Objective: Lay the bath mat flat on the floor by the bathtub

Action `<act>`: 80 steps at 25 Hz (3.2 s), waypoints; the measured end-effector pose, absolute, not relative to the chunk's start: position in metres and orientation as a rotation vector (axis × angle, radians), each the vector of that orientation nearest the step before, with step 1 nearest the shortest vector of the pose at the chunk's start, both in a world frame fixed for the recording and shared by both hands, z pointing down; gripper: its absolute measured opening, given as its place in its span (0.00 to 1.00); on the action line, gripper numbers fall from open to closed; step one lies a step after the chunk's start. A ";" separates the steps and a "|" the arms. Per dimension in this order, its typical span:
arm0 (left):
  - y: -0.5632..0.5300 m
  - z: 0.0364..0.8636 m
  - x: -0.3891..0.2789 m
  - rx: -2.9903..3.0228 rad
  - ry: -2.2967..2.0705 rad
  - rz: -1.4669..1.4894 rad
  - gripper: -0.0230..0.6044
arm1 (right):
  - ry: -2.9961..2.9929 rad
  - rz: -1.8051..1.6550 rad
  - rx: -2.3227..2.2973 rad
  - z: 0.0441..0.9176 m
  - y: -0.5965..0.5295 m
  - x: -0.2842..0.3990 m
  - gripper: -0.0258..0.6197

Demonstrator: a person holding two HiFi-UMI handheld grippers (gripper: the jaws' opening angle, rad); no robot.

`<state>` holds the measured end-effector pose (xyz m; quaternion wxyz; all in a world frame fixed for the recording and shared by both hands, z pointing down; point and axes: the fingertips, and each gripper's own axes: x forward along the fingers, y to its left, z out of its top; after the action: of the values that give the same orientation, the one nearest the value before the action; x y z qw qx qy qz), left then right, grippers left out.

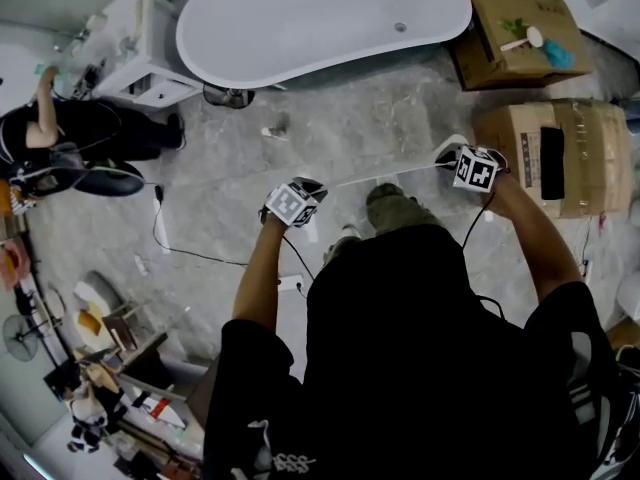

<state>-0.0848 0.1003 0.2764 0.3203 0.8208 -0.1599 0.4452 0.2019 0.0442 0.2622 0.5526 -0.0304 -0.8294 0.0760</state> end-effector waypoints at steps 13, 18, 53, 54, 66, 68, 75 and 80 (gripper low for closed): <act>0.045 0.293 -0.069 2.120 -0.511 1.254 0.08 | -2.028 0.307 -0.050 0.295 -0.011 0.218 0.09; 0.039 0.316 -0.083 2.107 -0.512 1.234 0.08 | -1.983 0.349 0.077 0.311 -0.025 0.201 0.09; 0.032 0.555 -0.116 2.075 -0.559 1.491 0.08 | -1.737 0.417 0.333 0.541 -0.029 0.177 0.09; 0.035 0.568 -0.111 2.066 -0.573 1.482 0.08 | -1.739 0.413 0.328 0.554 -0.026 0.182 0.09; 0.044 0.717 -0.078 2.136 -0.450 1.666 0.08 | -1.733 0.385 0.263 0.698 0.000 0.220 0.09; 0.048 0.737 -0.074 2.131 -0.465 1.666 0.08 | -1.729 0.382 0.271 0.719 0.001 0.224 0.09; 0.068 0.803 -0.068 2.123 -0.538 1.693 0.08 | -1.715 0.413 0.304 0.786 0.009 0.230 0.09; 0.061 0.830 -0.072 2.141 -0.527 1.756 0.08 | -1.726 0.359 0.303 0.814 0.016 0.229 0.09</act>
<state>-0.0723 0.0612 0.8299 0.1607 0.7498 -0.1844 0.6148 0.2287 0.0163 0.8144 0.6259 0.1323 -0.7525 0.1563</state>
